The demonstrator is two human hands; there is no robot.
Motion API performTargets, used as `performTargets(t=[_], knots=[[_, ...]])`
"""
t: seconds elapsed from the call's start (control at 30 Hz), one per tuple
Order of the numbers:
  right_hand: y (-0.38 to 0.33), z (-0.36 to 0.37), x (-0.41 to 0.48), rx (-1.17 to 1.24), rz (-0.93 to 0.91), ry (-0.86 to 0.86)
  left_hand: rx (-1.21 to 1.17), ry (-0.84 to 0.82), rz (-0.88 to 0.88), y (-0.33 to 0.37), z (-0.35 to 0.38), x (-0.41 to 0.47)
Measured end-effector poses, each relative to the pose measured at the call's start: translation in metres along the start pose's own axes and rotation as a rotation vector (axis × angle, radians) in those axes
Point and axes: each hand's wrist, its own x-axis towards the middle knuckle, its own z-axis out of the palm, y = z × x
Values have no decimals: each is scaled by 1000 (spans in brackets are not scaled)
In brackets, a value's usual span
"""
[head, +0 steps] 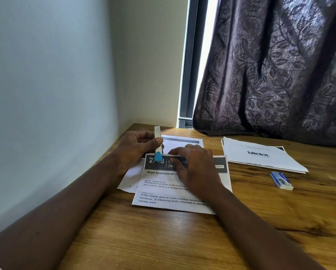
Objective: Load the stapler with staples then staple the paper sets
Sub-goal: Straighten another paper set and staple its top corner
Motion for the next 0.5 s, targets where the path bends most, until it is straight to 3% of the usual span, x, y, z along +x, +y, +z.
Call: performTargets(t=[0.3, 0.5], knots=[[-1, -2, 2, 73, -36, 4, 69, -24, 35, 2, -3, 0], [-13, 2, 4, 241, -56, -24, 140, -125, 92, 3, -1, -4]])
